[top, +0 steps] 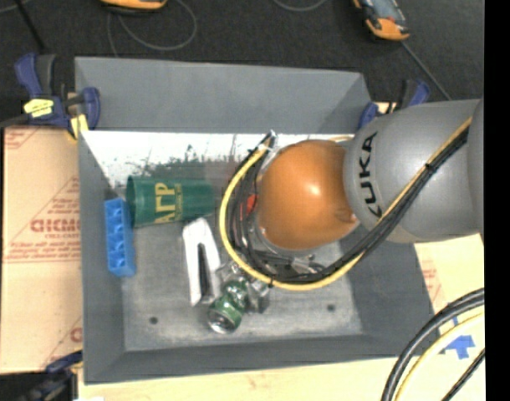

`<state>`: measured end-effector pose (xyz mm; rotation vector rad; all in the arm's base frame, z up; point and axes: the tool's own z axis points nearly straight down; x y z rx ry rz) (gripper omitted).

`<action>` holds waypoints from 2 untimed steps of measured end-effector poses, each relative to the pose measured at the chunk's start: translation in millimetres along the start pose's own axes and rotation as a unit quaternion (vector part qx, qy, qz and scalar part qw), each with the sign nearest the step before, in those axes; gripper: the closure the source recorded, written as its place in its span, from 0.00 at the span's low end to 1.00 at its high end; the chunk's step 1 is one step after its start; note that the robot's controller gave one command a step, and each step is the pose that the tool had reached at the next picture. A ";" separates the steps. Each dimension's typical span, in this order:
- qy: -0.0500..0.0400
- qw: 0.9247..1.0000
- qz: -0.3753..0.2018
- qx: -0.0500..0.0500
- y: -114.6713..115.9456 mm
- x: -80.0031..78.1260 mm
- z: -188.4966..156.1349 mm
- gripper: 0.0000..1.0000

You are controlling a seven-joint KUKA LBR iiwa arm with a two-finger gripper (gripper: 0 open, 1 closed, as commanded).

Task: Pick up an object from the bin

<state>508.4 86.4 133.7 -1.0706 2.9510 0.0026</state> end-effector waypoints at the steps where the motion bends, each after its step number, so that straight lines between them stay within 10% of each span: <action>1: -0.002 1.000 -0.006 0.001 23.8 -26.3 -3.3 1.00; 2: -0.002 1.000 -0.005 0.001 23.6 -26.1 -3.3 1.00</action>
Offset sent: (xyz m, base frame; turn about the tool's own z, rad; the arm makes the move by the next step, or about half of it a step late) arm 0.0000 0.0000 0.0000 0.0000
